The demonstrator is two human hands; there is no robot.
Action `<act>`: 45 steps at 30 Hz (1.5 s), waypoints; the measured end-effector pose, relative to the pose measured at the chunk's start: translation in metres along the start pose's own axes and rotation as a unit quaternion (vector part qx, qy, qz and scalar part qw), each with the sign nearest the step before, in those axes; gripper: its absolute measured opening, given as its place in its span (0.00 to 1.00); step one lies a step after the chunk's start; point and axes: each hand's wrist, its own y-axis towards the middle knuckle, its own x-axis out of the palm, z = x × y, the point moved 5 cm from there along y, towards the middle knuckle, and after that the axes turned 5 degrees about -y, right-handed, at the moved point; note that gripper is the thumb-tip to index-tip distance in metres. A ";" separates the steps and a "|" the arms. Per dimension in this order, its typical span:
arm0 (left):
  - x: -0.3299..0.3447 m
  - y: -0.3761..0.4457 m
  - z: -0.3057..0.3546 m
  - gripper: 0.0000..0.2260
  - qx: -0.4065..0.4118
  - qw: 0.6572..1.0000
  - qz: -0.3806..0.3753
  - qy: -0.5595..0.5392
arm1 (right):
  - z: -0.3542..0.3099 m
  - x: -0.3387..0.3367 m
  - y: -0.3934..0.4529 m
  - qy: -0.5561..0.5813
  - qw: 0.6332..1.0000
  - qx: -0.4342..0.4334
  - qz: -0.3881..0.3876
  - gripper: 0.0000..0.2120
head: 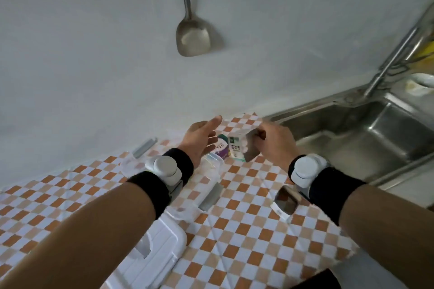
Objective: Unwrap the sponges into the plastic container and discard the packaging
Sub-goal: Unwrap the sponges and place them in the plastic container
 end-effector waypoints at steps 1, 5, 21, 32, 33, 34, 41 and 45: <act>0.000 0.003 0.001 0.22 0.000 1.000 0.008 0.005 | 0.011 0.003 -0.002 -0.013 1.000 0.013 -0.014 0.12; 0.027 0.020 -0.005 0.15 -0.020 0.999 0.009 0.025 | 0.067 0.011 -0.001 -0.077 0.994 0.059 -0.056 0.22; 0.011 0.126 -0.015 0.25 -0.041 0.946 0.109 0.303 | 0.119 0.106 0.009 -0.053 0.951 0.060 -0.300 0.19; 0.031 0.155 -0.048 0.47 -0.083 0.785 0.000 0.614 | 0.118 0.099 0.037 0.005 0.960 0.082 -0.268 0.17; 0.033 0.156 -0.051 0.47 -0.097 0.769 -0.021 0.632 | 0.117 0.099 0.036 0.012 0.960 0.082 -0.266 0.17; 0.035 0.156 -0.055 0.45 -0.114 0.753 -0.042 0.647 | 0.116 0.098 0.036 0.019 0.961 0.084 -0.262 0.16; 0.045 0.152 -0.069 0.45 -0.125 0.711 -0.067 0.689 | 0.120 0.089 0.027 0.052 0.965 0.087 -0.240 0.14; 0.049 0.142 -0.053 0.49 -0.090 0.775 -0.048 0.623 | 0.113 0.082 0.025 0.031 0.969 0.081 -0.232 0.13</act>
